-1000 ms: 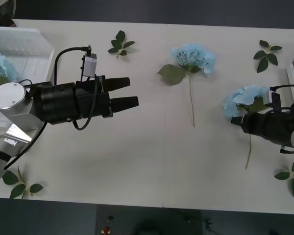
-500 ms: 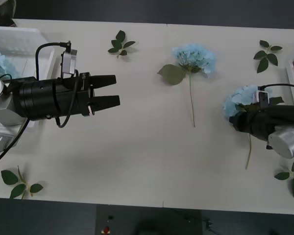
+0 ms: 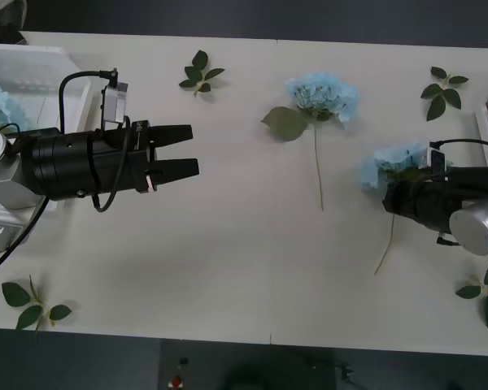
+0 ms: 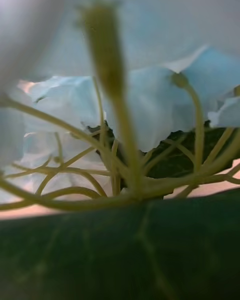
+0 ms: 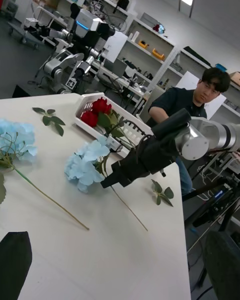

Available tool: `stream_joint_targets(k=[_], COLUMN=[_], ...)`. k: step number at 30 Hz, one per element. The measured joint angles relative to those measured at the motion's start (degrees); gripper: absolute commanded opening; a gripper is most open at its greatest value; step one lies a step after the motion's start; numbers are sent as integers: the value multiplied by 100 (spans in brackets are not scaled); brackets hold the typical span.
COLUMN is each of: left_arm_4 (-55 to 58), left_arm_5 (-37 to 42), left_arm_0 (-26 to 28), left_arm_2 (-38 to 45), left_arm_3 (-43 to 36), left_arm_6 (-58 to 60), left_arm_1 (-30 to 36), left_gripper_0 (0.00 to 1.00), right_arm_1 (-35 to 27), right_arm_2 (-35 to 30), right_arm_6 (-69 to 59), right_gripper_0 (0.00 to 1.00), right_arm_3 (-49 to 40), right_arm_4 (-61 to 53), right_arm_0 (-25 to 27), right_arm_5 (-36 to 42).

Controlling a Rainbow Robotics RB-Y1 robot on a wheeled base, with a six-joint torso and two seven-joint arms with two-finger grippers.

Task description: Put the red flowers into the right box and the blue flowers into the left box

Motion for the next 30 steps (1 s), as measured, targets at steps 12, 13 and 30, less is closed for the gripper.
stream_joint_targets(k=[12, 13, 30], left_arm_4=[-277, -277, -1033], left_arm_5=[-2, -2, -78], left_arm_0=[-231, -231, 91], left_arm_2=[-2, -2, -2], left_arm_3=[-717, -775, -1950], left_arm_6=[0, 0, 42], left_arm_1=[0, 0, -42], left_gripper_0=[100, 100, 100], right_arm_1=[-1, -1, 286], right_arm_2=[-1620, -1711, -2265], right_arm_6=[2417, 2652, 9052], right_gripper_0=[0, 0, 0], right_arm_3=[-1086, -1131, -1392], right_arm_4=[-2409, -2681, -7015], right_arm_0=[0, 0, 1], right_arm_5=[1037, 1066, 1865])
